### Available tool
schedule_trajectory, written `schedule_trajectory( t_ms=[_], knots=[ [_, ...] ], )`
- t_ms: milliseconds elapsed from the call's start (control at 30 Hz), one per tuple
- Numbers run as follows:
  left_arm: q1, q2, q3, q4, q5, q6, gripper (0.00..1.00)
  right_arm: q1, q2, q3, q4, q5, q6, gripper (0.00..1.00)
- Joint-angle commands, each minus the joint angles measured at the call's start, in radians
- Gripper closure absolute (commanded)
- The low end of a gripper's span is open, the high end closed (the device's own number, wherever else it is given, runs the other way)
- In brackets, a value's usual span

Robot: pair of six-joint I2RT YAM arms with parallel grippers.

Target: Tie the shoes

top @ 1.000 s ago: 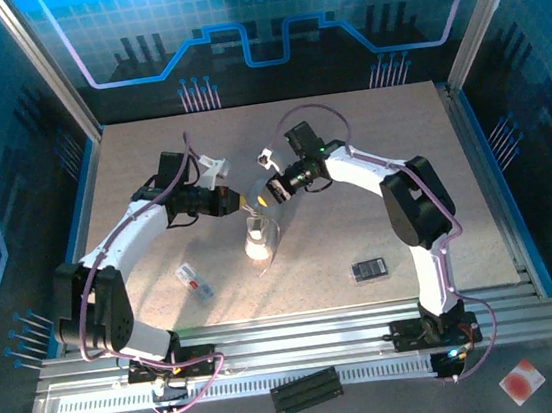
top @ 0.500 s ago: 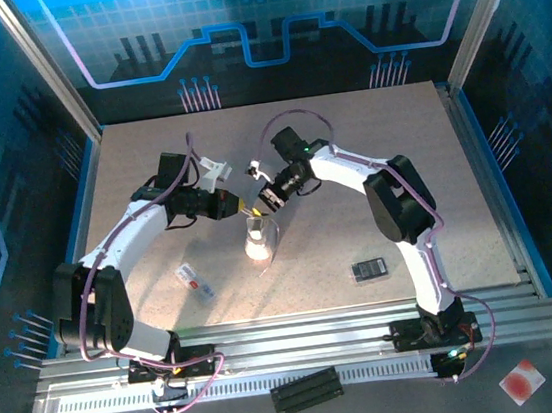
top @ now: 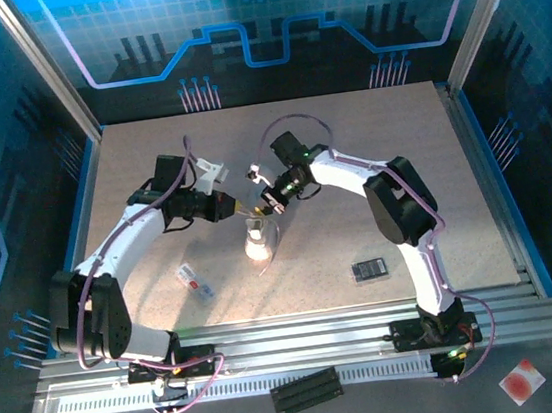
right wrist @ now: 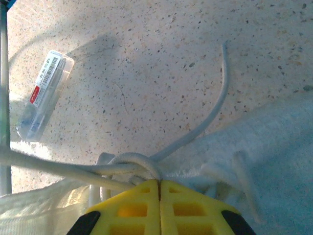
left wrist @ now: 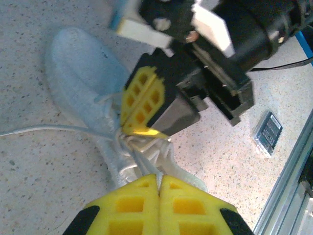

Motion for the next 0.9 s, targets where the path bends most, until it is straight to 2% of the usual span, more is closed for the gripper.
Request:
schedule_trajectory(
  t_ms=[0, 633, 867],
  knots=[
    [0.024, -0.027, -0.017, -0.017, -0.020, -0.013, 1.00, -0.013, -0.085, -0.089, 0.127, -0.019, 0.086, 0.95],
    [0.031, 0.025, -0.045, -0.025, -0.019, -0.059, 1.00, -0.066, -0.248, -0.395, 0.551, 0.021, 0.295, 1.00],
    [0.031, 0.055, -0.035, -0.027, -0.021, -0.078, 1.00, -0.076, -0.260, -0.431, 0.564, 0.010, 0.282, 1.00]
  ],
)
